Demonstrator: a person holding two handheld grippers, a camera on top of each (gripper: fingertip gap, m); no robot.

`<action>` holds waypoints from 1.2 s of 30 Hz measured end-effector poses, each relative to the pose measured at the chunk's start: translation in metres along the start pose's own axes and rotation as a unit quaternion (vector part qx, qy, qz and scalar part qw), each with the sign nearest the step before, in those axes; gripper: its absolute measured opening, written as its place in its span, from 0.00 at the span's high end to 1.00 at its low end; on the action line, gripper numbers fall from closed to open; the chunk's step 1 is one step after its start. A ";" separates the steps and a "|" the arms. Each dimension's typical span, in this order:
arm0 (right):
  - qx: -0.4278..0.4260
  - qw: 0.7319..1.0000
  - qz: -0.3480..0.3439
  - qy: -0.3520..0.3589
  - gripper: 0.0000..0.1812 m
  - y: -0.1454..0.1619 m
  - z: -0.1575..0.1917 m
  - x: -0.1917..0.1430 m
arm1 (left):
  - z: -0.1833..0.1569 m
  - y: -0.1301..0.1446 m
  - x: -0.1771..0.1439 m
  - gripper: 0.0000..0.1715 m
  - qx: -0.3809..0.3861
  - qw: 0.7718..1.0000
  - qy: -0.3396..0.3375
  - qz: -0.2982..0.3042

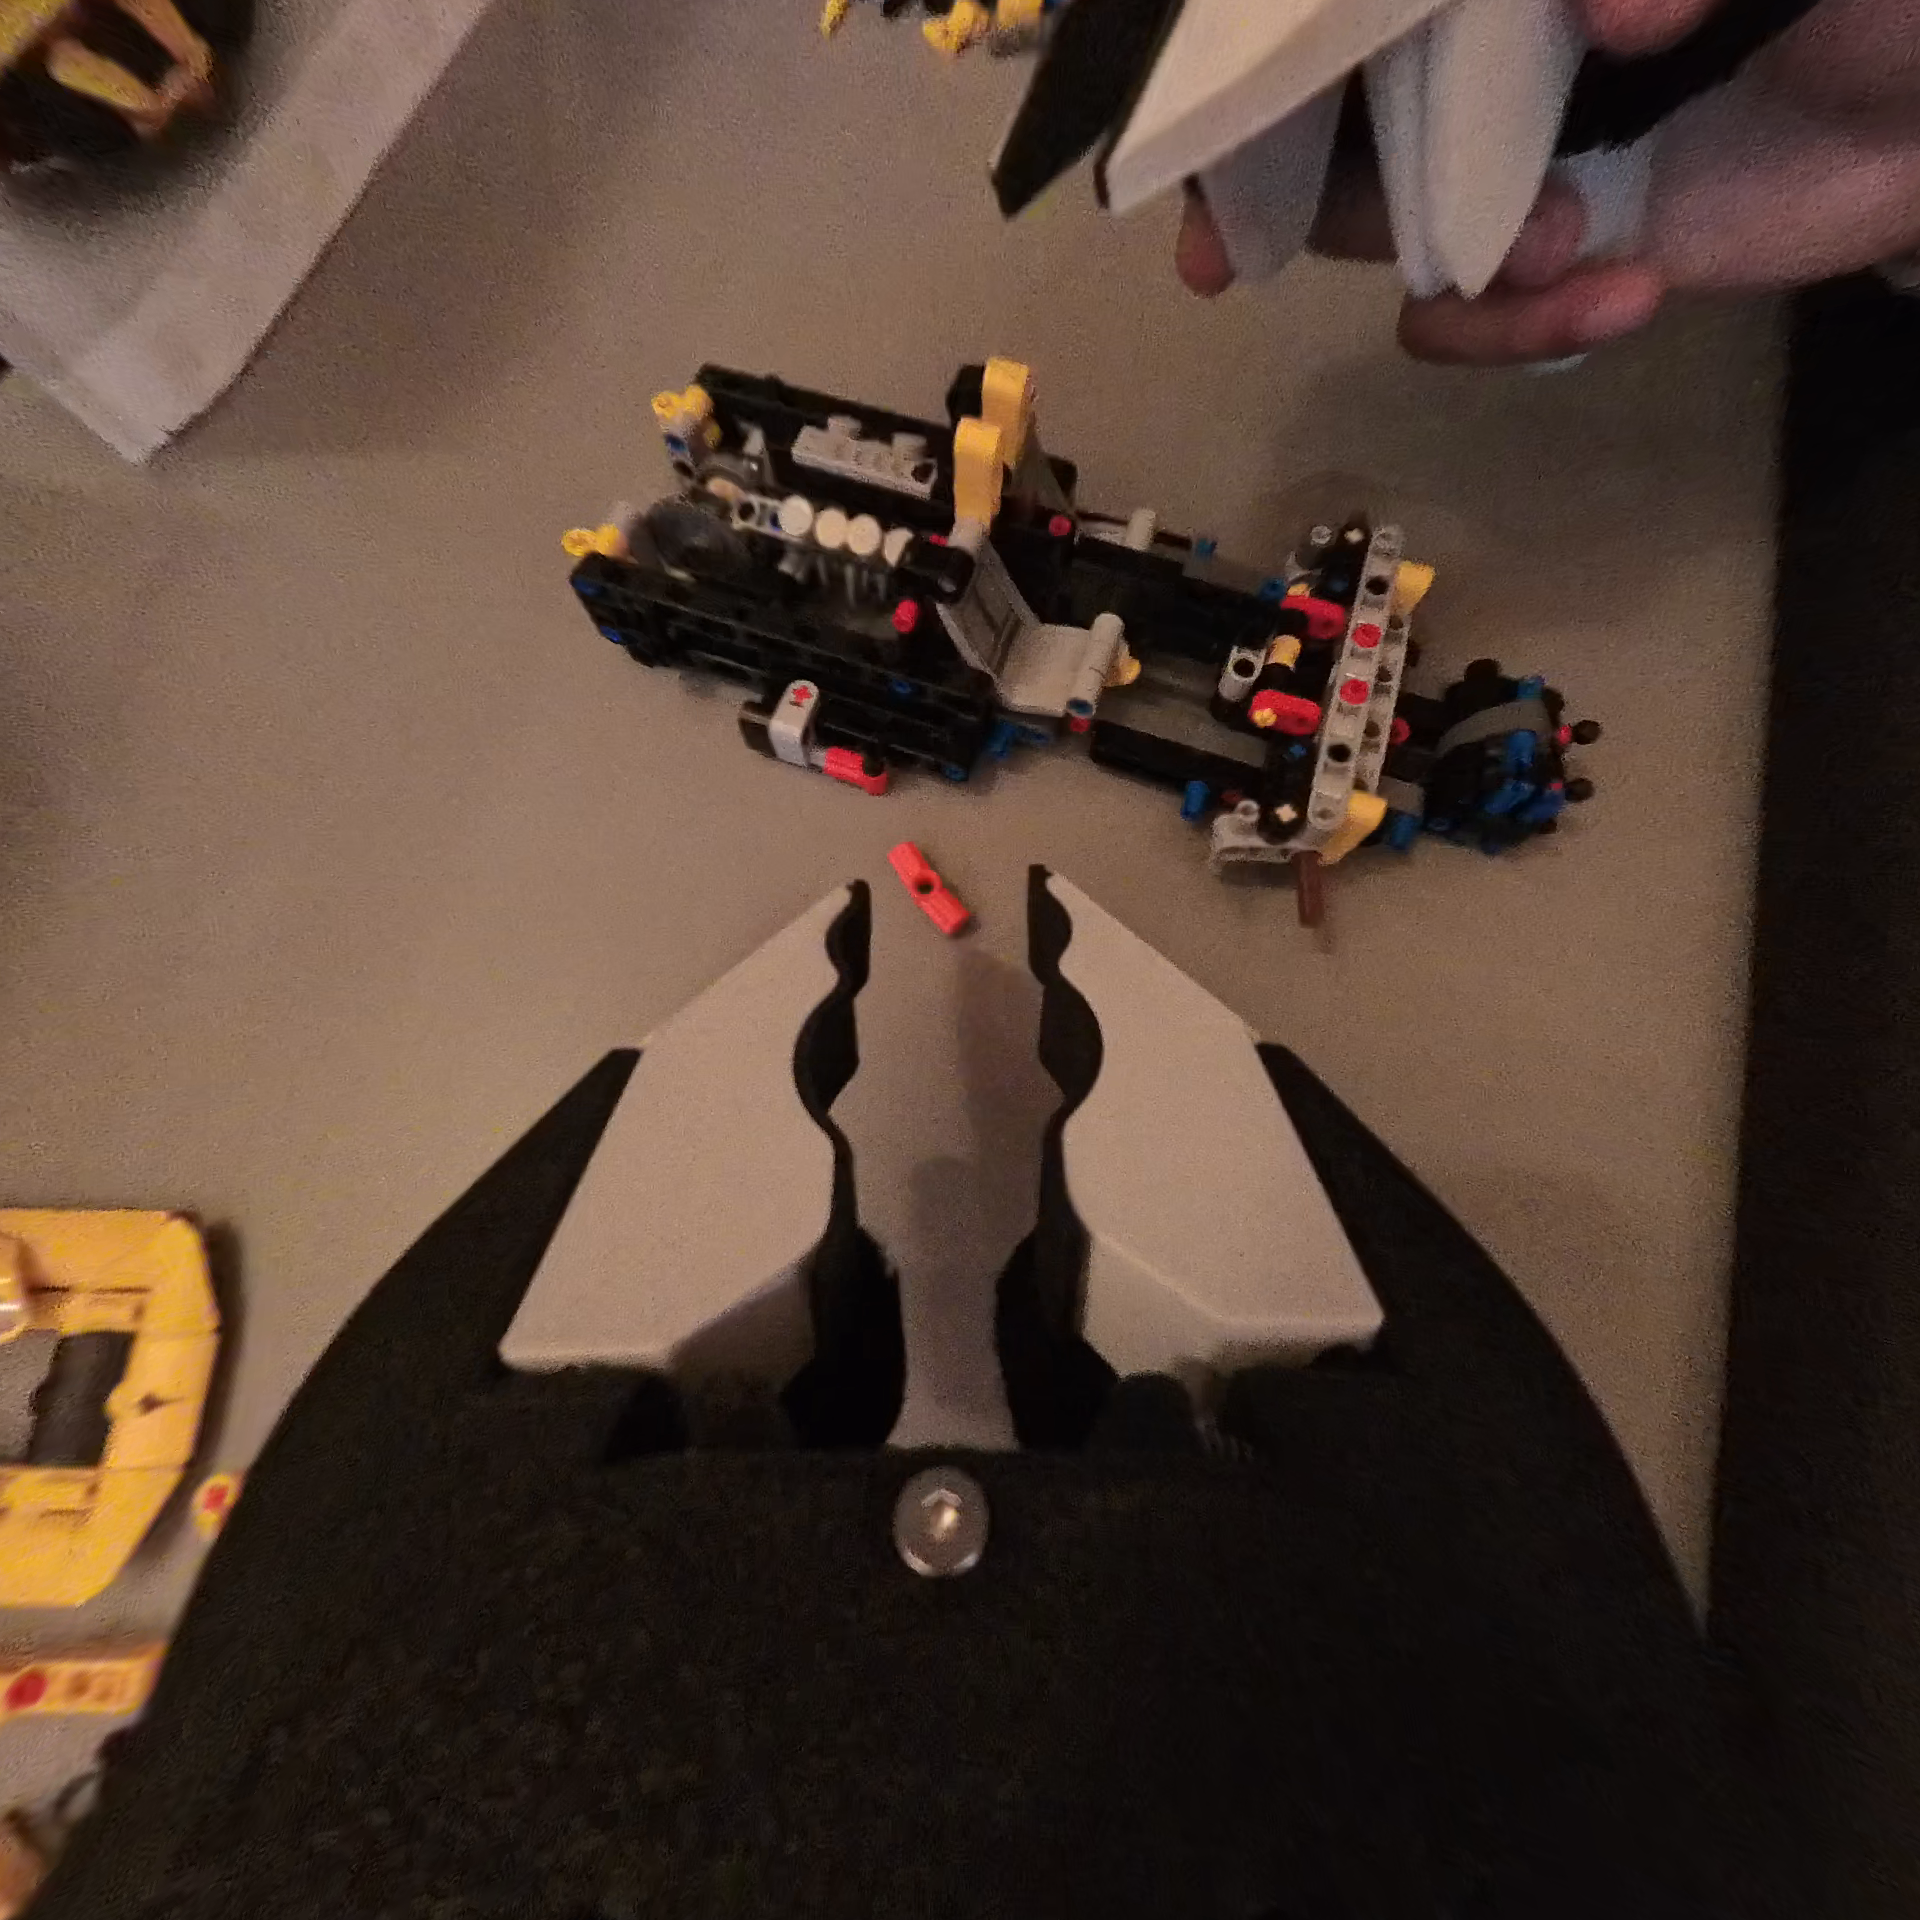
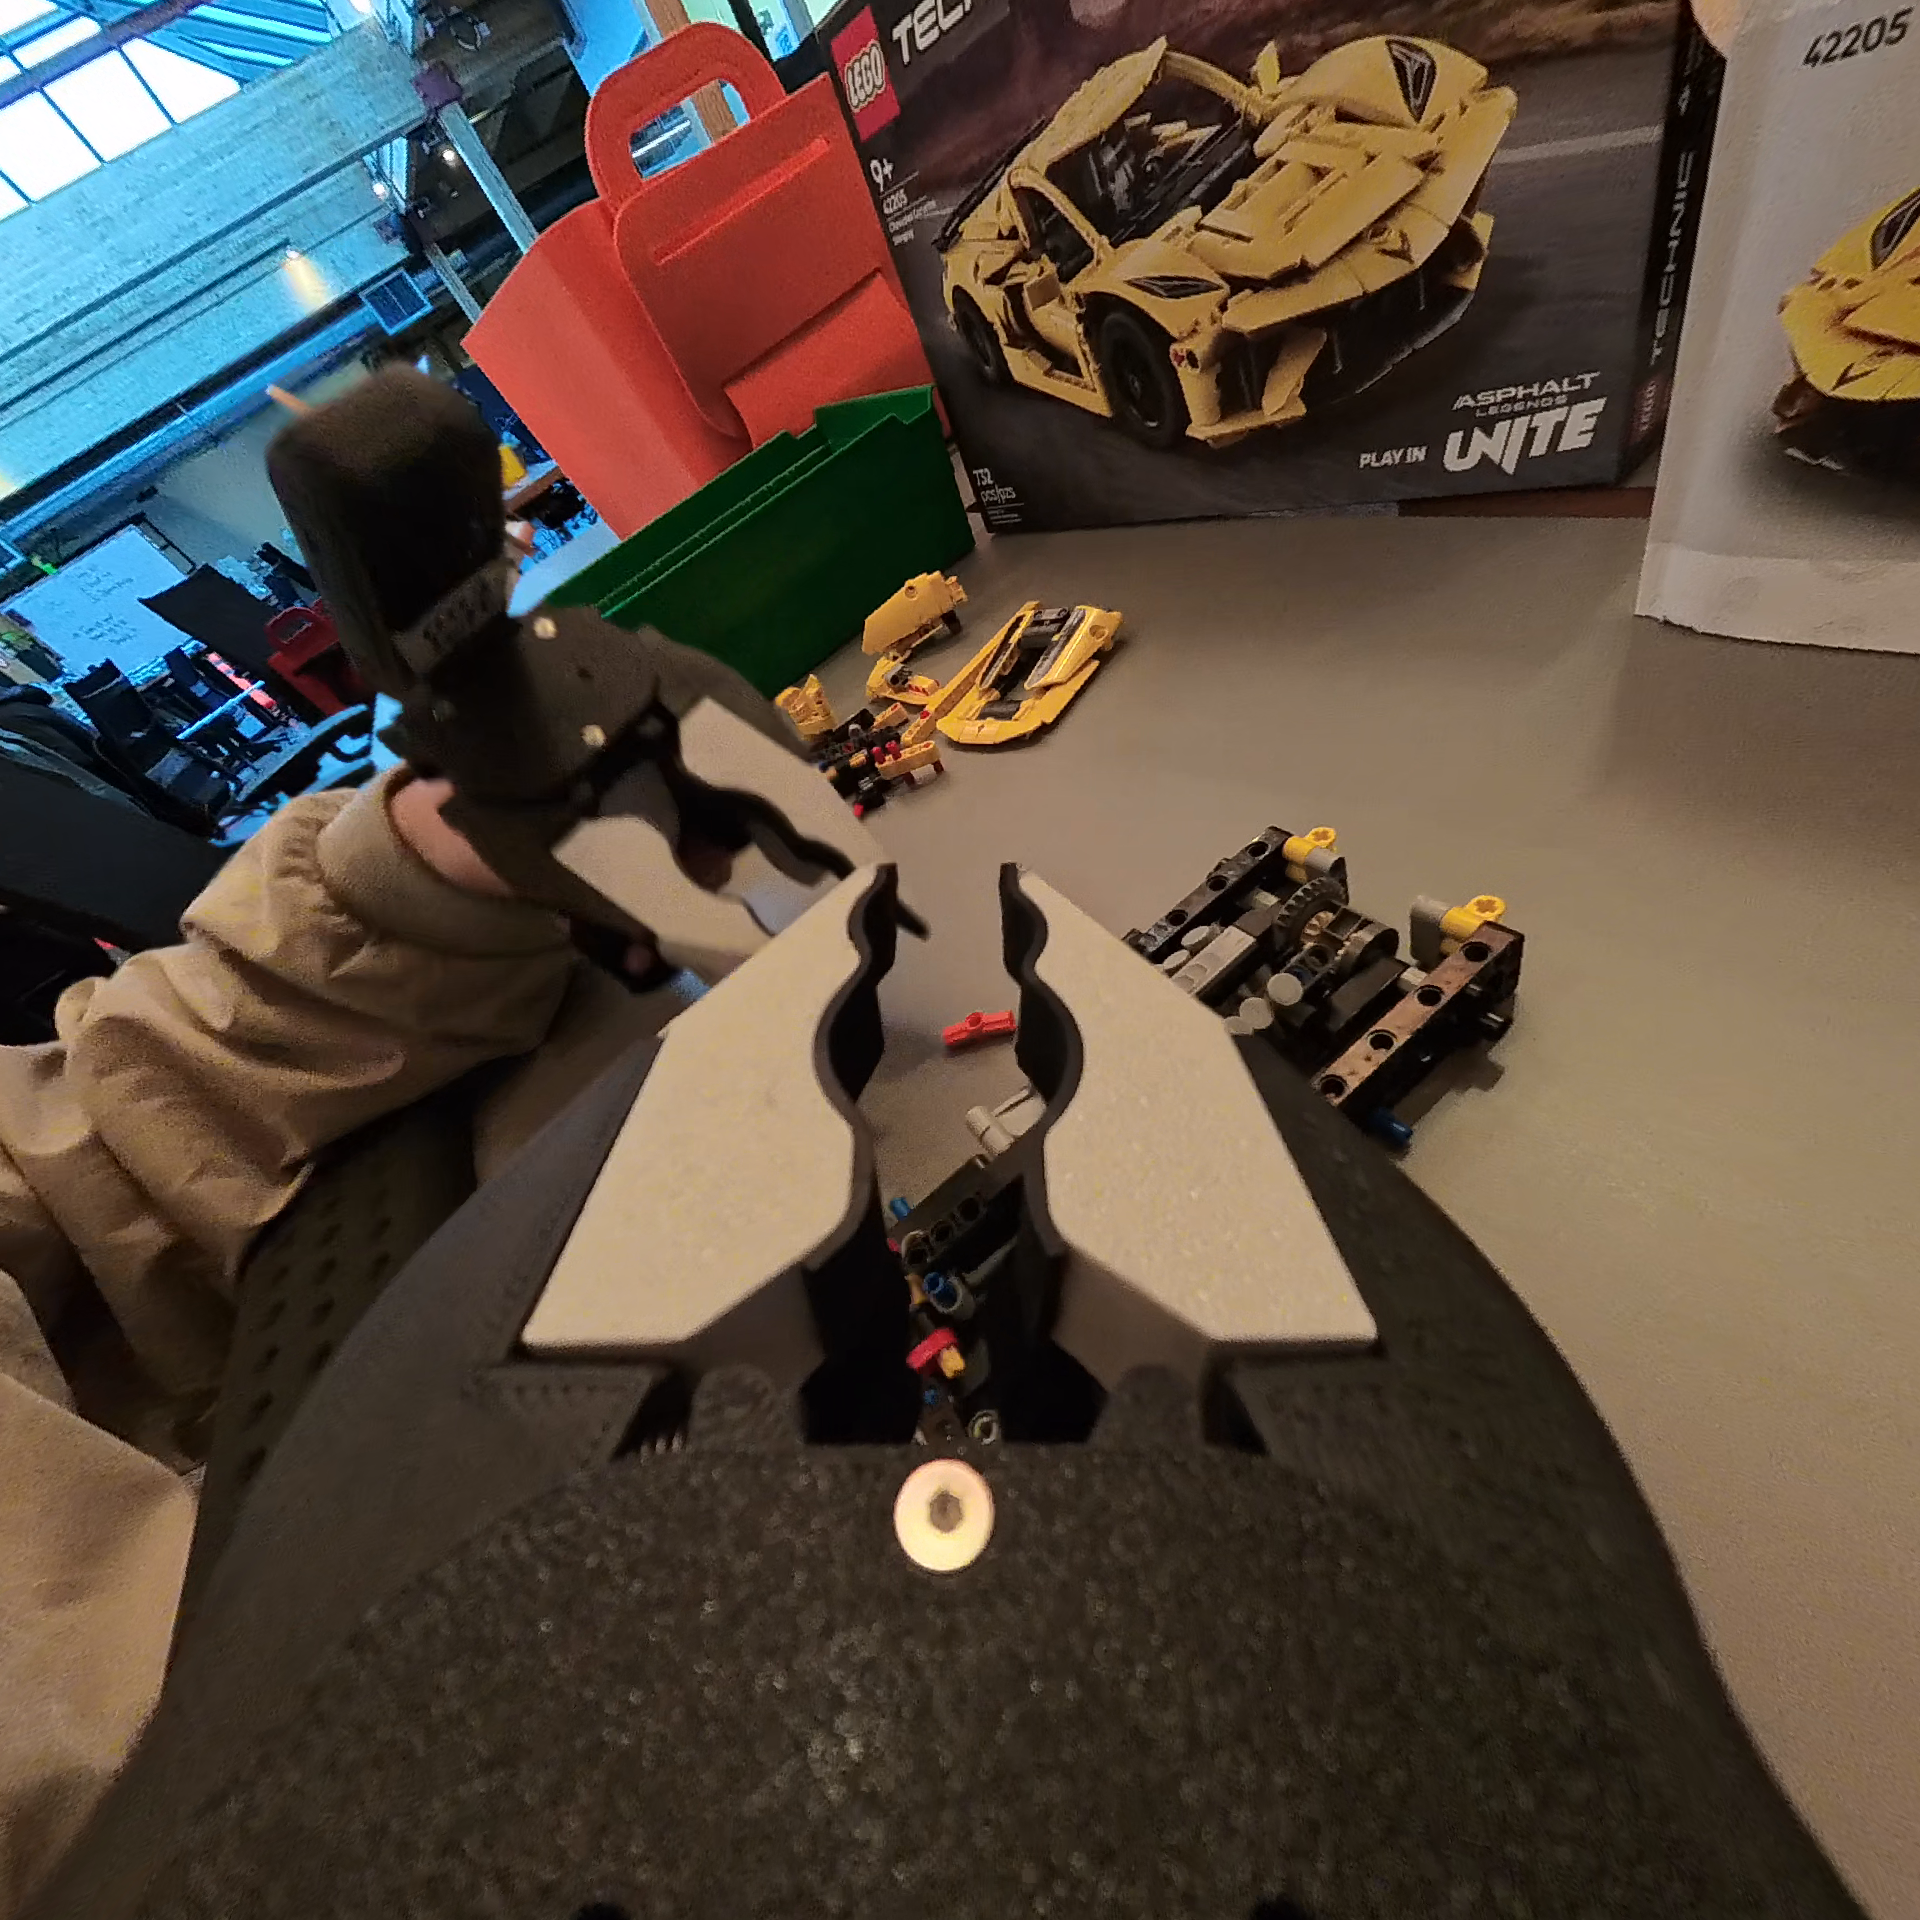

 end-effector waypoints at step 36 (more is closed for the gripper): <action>0.116 0.981 0.060 -0.145 0.98 0.011 0.012 0.006 | -0.068 -0.034 -0.002 0.96 0.374 0.898 -0.144 -0.184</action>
Point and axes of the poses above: each gripper's, where its closed fingertips meet, x out along the fingers, y out of its underside, z = x × y across the jaws, the point moved 10 cm from there along -x, back along the fingers, and after that the axes turned 14 degrees about -z, right-handed, at the moved point
